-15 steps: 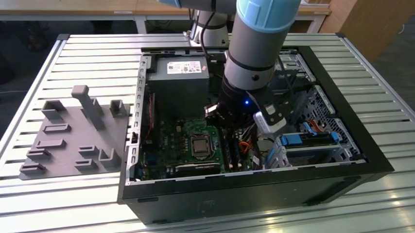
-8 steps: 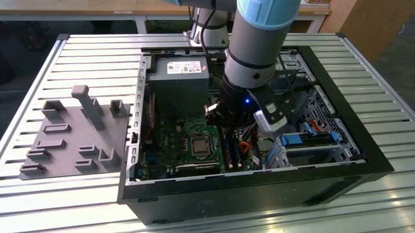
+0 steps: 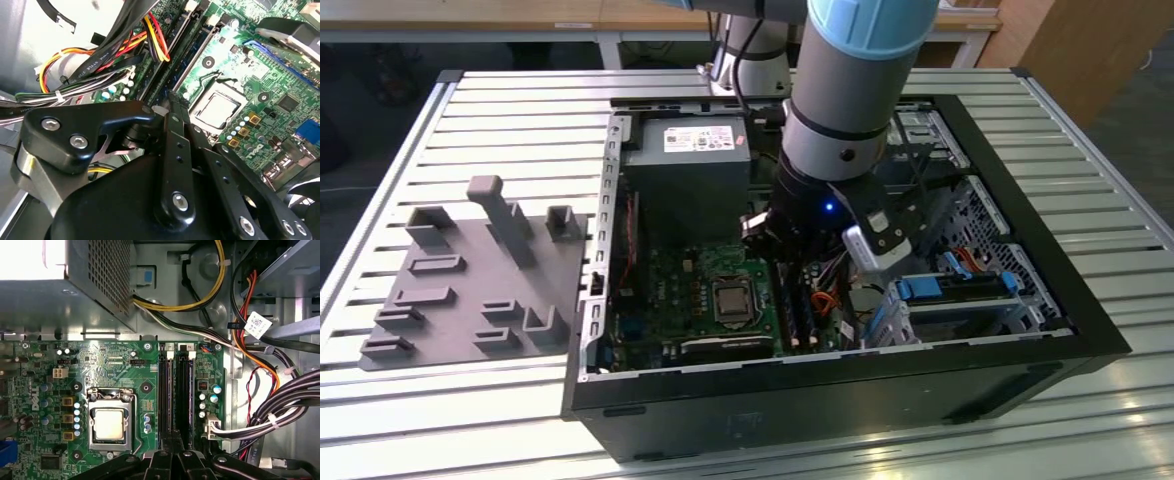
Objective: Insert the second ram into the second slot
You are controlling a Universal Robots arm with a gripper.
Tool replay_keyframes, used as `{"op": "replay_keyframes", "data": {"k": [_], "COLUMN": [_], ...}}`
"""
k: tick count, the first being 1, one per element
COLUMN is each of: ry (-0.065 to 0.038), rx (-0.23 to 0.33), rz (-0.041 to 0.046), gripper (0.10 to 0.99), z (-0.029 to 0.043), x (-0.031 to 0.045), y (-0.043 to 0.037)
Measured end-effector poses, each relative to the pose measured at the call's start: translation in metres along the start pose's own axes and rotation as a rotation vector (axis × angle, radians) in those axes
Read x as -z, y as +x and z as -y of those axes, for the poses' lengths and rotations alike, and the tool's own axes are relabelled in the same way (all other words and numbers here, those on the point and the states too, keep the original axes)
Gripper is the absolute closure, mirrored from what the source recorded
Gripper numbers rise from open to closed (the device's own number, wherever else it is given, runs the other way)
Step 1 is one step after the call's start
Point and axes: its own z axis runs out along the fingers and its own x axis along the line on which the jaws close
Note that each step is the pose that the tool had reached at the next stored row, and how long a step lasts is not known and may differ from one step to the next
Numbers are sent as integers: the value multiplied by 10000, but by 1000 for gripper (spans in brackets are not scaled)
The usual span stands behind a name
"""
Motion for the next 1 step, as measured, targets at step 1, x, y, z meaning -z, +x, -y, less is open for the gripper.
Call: {"op": "replay_keyframes", "data": {"k": [1], "ry": [0], "rx": [0], "rz": [0], "gripper": [980], "z": [0], "x": [0], "y": [0]}}
